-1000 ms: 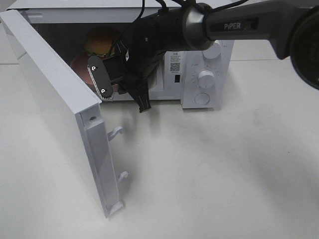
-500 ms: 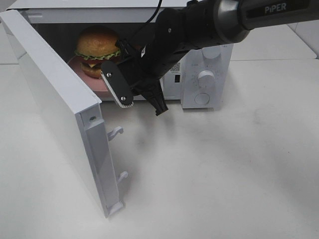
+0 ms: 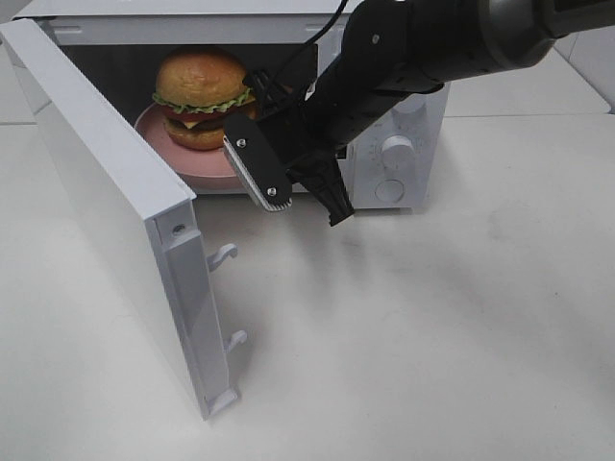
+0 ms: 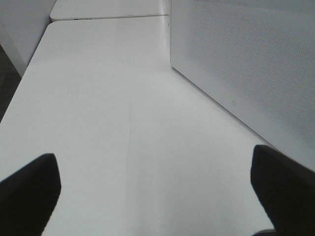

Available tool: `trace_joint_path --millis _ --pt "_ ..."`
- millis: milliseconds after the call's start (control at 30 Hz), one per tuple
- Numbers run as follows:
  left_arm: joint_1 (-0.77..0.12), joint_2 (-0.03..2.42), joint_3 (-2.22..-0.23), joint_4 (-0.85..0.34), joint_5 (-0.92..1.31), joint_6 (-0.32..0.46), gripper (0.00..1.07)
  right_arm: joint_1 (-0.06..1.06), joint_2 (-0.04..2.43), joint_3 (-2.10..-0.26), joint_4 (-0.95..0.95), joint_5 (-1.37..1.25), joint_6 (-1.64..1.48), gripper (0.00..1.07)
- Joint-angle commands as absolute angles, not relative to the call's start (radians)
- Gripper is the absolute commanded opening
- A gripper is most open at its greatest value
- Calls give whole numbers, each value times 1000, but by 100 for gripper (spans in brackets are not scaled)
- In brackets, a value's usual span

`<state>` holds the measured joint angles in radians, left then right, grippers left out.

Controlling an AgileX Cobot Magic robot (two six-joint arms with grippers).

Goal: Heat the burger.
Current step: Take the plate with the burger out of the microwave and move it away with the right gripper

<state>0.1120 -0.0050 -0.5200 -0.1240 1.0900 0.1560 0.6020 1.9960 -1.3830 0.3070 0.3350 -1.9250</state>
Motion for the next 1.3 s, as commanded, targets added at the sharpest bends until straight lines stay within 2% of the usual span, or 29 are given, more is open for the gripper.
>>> trace_joint_path --millis 33,467,867,1300 --pt "112 -24 -519 -128 1073 151 98 593 1933 -1347 331 278 -1948 0" --pt "112 -24 -519 -128 1073 151 98 582 1794 -1173 331 272 -1948 0" --pt "112 -24 -519 -128 1073 151 98 585 1596 -911 331 250 -1936 0" --pt "112 -24 -519 -128 1073 151 98 585 1408 -744 328 251 -1886 0"
